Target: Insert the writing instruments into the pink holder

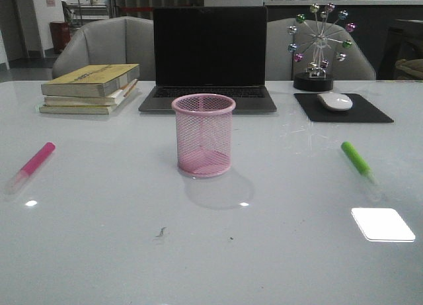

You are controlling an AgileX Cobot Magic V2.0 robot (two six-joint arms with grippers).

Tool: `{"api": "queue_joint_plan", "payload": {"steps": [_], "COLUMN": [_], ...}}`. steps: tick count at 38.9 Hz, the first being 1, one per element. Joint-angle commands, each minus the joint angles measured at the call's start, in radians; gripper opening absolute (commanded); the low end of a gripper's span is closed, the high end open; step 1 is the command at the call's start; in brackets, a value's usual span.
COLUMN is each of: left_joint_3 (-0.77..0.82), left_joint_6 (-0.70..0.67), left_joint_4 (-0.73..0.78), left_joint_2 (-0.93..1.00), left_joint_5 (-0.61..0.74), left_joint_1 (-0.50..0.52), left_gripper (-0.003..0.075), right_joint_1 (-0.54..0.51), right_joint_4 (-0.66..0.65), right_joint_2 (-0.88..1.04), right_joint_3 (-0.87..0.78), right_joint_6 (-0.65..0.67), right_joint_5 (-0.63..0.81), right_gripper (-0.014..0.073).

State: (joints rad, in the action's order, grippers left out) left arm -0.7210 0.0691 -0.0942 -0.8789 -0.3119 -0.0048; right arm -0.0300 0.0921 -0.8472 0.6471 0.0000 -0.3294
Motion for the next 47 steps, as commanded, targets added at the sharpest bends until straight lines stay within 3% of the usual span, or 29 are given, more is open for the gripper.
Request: {"api": "queue_joint_plan", "payload": {"steps": [1, 6, 10, 12, 22, 28, 37, 47], "left_joint_3": [-0.039, -0.039, -0.039, -0.039, -0.039, -0.039, -0.039, -0.039], "left_joint_6": [-0.004, -0.004, -0.004, -0.004, -0.004, -0.004, -0.004, -0.004], "left_joint_4": [-0.017, -0.036, -0.066, -0.075, -0.075, -0.081, -0.089, -0.089], "left_joint_2": [0.007, 0.007, 0.007, 0.007, 0.007, 0.007, 0.007, 0.007], "left_joint_5": [0.075, 0.082, 0.096, 0.097, 0.142, 0.142, 0.142, 0.142], "left_joint_1": [0.001, 0.001, 0.001, 0.001, 0.001, 0.001, 0.001, 0.001], "left_gripper": [0.0119, 0.0252, 0.0412, 0.0452, 0.0459, 0.0458, 0.0458, 0.0458], "right_joint_1": [-0.007, -0.007, -0.007, -0.007, -0.007, -0.007, -0.007, 0.002], "right_joint_4": [-0.002, -0.003, -0.003, -0.003, 0.008, 0.007, 0.007, 0.007], "right_joint_2": [0.001, -0.002, -0.008, -0.008, -0.008, -0.057, -0.279, -0.581], "right_joint_3": [0.039, 0.039, 0.039, 0.039, 0.039, 0.087, 0.305, 0.604], "right_joint_6": [0.000, 0.000, 0.000, 0.000, 0.000, 0.000, 0.000, 0.000], "right_joint_5": [0.054, 0.052, 0.051, 0.056, 0.043, -0.109, -0.325, -0.448], "right_gripper": [0.0201, 0.0341, 0.0360, 0.0360, 0.0353, 0.0353, 0.0353, 0.0353]}}
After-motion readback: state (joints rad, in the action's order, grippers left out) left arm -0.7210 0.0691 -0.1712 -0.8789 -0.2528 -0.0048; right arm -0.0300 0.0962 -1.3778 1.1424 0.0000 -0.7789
